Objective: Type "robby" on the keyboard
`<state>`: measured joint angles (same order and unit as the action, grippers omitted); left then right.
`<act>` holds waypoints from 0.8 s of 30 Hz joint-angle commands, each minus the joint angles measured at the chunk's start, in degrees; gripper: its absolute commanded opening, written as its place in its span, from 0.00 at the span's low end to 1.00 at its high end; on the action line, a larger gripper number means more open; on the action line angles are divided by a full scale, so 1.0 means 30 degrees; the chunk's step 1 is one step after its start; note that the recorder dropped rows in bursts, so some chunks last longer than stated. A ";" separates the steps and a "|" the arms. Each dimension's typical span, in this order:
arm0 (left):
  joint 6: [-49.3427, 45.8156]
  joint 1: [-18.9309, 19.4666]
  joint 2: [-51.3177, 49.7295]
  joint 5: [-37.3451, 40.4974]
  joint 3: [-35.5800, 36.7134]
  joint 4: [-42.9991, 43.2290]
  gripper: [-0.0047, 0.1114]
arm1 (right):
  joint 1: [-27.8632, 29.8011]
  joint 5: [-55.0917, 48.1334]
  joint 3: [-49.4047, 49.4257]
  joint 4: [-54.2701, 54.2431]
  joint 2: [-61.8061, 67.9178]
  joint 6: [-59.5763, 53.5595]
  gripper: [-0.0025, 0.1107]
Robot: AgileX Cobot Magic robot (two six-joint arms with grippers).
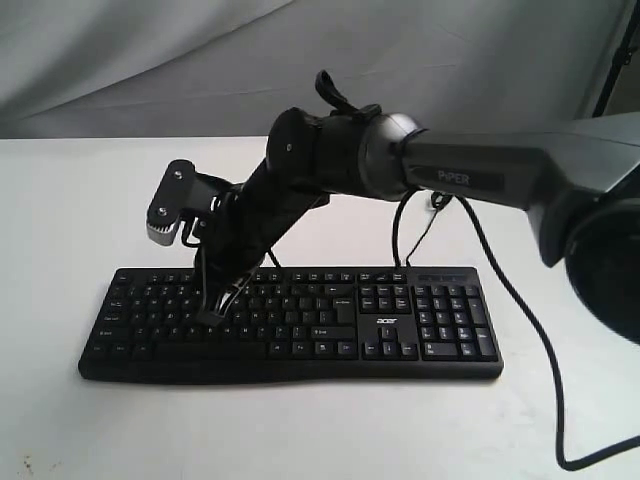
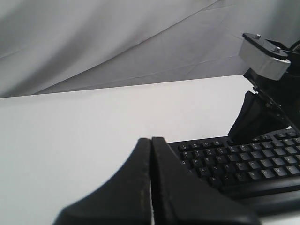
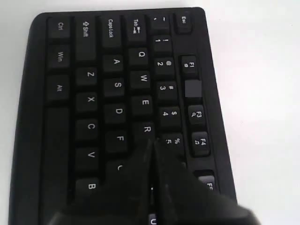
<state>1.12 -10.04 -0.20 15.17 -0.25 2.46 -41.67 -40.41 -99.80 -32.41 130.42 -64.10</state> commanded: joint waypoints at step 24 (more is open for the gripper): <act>0.0053 -0.0107 0.0066 -0.0111 0.0082 0.0091 0.04 | 0.0604 -0.1849 -0.1210 0.0814 0.1023 0.0840 0.02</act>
<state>1.12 -10.04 -0.20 15.17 -0.25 2.46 -40.01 -45.50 -103.02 -30.09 133.58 -61.60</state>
